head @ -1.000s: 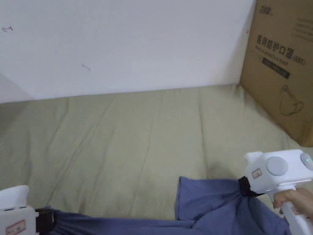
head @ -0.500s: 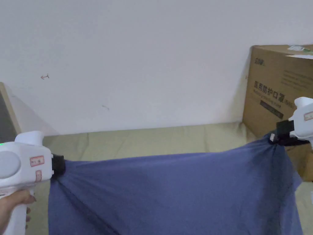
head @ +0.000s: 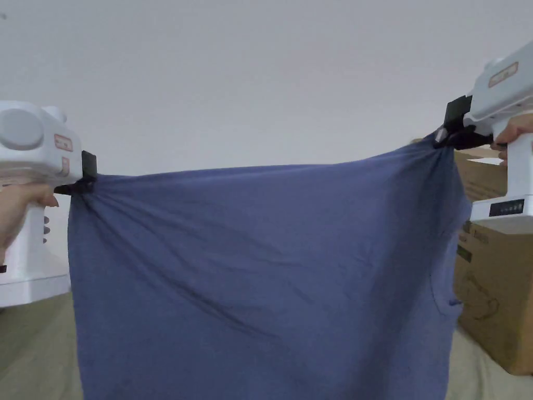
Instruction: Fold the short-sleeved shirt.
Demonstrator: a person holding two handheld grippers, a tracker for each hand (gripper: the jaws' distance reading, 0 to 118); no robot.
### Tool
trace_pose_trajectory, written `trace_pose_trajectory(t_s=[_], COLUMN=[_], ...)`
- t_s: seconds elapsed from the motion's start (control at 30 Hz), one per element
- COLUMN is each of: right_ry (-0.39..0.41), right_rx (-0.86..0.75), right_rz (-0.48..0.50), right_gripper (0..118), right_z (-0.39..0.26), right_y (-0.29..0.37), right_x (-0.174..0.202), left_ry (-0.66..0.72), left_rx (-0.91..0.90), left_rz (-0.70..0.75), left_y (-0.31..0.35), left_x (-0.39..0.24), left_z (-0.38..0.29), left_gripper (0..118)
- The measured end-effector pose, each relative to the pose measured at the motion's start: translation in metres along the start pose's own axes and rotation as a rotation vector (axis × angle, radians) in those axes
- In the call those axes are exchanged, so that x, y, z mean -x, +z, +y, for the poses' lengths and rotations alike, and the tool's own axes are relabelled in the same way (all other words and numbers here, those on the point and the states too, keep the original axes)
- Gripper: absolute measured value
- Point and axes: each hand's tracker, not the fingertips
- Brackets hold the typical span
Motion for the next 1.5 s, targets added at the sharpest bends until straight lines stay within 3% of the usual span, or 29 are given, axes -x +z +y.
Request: trace_pose_trajectory(t_s=[0.2, 0.33, 0.53, 0.67, 0.77, 0.9, 1.07, 1.27, 1.33, 1.5], right_ry=[0.002, 0.014, 0.015, 0.008, -0.016, 0.008, -0.052, -0.146, -0.208, -0.249], right_rx=[-0.106, -0.118, -0.106, -0.018, 0.080, 0.236, 0.430, 0.527, 0.505, 0.461], right_rz=[0.020, 0.015, -0.026, -0.030, -0.102, -0.150, -0.232, -0.320, -0.267, -0.205], right_gripper=[2, 2, 2, 2, 2, 2, 2, 2, 2, 2], right_z=[0.047, 0.053, 0.019, -0.023, -0.047, -0.125, -0.239, -0.348, -0.356, -0.340], right_y=[0.012, 0.017, 0.002, -0.043, -0.114, -0.194, -0.264, -0.280, -0.271, -0.216], right_x=[0.036, 0.050, 0.055, 0.035, -0.001, -0.039, -0.091, -0.146, -0.163, -0.164], left_ry=[-0.026, -0.125, -0.163, -0.125, -0.089, -0.123, -0.008, -0.045, -0.041, 0.061], left_rx=[-0.084, -0.128, -0.135, -0.070, 0.070, 0.271, 0.494, 0.604, 0.602, 0.505], left_rz=[0.059, 0.111, 0.130, 0.128, 0.088, 0.116, 0.100, 0.100, 0.086, 0.032], left_y=[-0.004, -0.009, -0.025, -0.070, -0.121, -0.195, -0.249, -0.265, -0.258, -0.212], left_x=[-0.002, -0.007, -0.020, -0.014, -0.012, -0.017, -0.012, -0.002, 0.007, 0.023], left_z=[0.057, 0.075, 0.057, 0.006, -0.055, -0.164, -0.291, -0.370, -0.370, -0.344], left_gripper=[2, 2, 2, 1, 1, 1, 1, 1, 2, 1])
